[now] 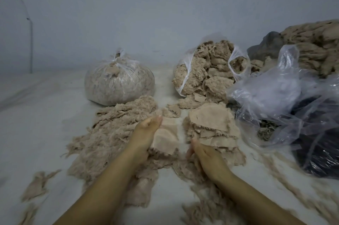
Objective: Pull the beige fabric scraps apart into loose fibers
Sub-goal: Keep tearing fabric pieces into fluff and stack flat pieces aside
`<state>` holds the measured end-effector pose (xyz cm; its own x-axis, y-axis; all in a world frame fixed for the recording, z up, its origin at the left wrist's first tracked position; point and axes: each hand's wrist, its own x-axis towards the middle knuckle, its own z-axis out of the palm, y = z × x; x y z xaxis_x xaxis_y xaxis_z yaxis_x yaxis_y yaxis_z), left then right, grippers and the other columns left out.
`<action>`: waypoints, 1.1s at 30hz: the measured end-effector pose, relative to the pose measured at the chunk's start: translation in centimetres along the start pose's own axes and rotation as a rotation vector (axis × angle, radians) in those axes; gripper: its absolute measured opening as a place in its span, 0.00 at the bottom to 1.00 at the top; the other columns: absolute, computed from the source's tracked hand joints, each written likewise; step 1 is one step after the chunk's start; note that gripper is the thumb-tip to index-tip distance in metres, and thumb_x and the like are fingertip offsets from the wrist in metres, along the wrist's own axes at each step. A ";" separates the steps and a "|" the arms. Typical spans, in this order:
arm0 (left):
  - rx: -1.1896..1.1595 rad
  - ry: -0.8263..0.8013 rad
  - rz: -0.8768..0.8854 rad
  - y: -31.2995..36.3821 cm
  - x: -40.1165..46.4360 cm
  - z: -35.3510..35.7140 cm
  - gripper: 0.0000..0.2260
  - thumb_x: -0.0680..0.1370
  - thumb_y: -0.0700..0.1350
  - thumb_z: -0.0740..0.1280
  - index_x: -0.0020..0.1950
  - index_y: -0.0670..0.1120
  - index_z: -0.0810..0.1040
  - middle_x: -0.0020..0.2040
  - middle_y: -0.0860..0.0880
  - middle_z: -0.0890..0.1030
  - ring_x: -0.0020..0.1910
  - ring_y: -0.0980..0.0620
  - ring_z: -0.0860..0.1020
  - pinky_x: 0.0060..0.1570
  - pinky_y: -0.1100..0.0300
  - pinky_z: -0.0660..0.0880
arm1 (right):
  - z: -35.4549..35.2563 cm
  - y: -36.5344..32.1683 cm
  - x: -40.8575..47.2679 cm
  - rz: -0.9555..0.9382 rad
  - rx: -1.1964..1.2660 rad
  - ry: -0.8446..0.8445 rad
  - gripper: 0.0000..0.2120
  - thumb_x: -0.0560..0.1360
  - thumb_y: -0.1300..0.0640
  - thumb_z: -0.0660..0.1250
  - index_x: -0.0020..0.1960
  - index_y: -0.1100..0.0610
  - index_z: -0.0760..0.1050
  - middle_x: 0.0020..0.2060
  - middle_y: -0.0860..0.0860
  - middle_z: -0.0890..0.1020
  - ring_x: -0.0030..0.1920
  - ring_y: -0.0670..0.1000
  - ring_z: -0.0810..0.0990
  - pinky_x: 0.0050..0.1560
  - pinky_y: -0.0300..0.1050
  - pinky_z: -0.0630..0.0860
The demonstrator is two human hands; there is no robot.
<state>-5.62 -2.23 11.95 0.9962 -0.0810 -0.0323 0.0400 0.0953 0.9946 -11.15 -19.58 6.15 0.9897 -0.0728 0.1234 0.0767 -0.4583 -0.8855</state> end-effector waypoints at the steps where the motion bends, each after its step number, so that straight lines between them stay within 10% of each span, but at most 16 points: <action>1: -0.005 -0.048 0.000 -0.1 -0.1 0.4 0.10 0.79 0.48 0.63 0.48 0.44 0.80 0.40 0.44 0.85 0.37 0.48 0.82 0.38 0.56 0.78 | 0.0 -0.3 -0.1 0.007 0.067 -0.046 0.26 0.75 0.33 0.48 0.40 0.45 0.80 0.31 0.35 0.81 0.38 0.32 0.78 0.43 0.30 0.71; 4: 0.008 -0.113 0.064 -0.8 -0.6 2.2 0.10 0.80 0.46 0.62 0.46 0.42 0.80 0.39 0.45 0.84 0.37 0.50 0.81 0.37 0.59 0.78 | 0.9 -1.6 0.3 -0.045 0.410 -0.178 0.18 0.77 0.36 0.55 0.49 0.42 0.81 0.45 0.38 0.84 0.47 0.36 0.81 0.47 0.29 0.75; 8: 0.046 0.075 0.179 -0.7 0.0 2.1 0.11 0.81 0.45 0.61 0.41 0.45 0.77 0.33 0.47 0.78 0.33 0.50 0.75 0.33 0.59 0.72 | 1.1 -1.8 0.2 -0.058 0.516 -0.206 0.17 0.75 0.46 0.65 0.31 0.54 0.70 0.21 0.47 0.73 0.19 0.45 0.66 0.22 0.35 0.64; 13: 0.154 0.088 0.200 -1.2 0.9 1.0 0.12 0.81 0.45 0.60 0.40 0.42 0.76 0.36 0.42 0.76 0.36 0.48 0.72 0.38 0.56 0.69 | 0.0 -1.5 0.3 0.164 0.309 -0.339 0.27 0.72 0.34 0.57 0.33 0.55 0.77 0.23 0.50 0.77 0.23 0.47 0.73 0.27 0.37 0.70; 17: 0.242 -0.108 0.196 -2.1 0.5 2.7 0.10 0.80 0.44 0.63 0.41 0.45 0.80 0.37 0.50 0.82 0.37 0.54 0.78 0.38 0.63 0.74 | 0.3 -2.7 1.7 0.015 0.391 -0.057 0.19 0.74 0.38 0.62 0.47 0.54 0.80 0.39 0.49 0.85 0.40 0.47 0.83 0.39 0.37 0.78; 22: 0.161 0.001 0.178 -1.8 1.6 3.1 0.12 0.76 0.46 0.68 0.34 0.45 0.76 0.30 0.49 0.76 0.31 0.53 0.73 0.32 0.63 0.70 | -1.7 -3.7 4.9 -0.061 0.577 0.368 0.14 0.76 0.54 0.68 0.33 0.53 0.72 0.25 0.47 0.71 0.28 0.49 0.68 0.25 0.39 0.63; 28: 0.227 0.021 0.203 -1.1 3.2 2.0 0.16 0.78 0.44 0.66 0.31 0.45 0.69 0.21 0.56 0.64 0.18 0.61 0.64 0.20 0.69 0.63 | -7.7 -2.9 9.0 -0.041 0.252 0.520 0.14 0.76 0.46 0.66 0.34 0.49 0.72 0.31 0.51 0.75 0.32 0.50 0.70 0.36 0.43 0.66; 33: 0.694 -0.343 0.121 -2.2 2.8 -2.3 0.06 0.74 0.47 0.72 0.48 0.47 0.80 0.42 0.52 0.79 0.41 0.54 0.76 0.39 0.69 0.72 | -8.8 -1.0 9.0 0.014 -0.459 0.541 0.21 0.78 0.47 0.63 0.65 0.57 0.70 0.60 0.57 0.75 0.62 0.58 0.70 0.61 0.52 0.68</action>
<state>-2.77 -0.41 9.40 0.9066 -0.4220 -0.0004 -0.2372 -0.5102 0.8267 -3.36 -27.58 12.08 0.7821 -0.4564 0.4242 -0.1120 -0.7726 -0.6249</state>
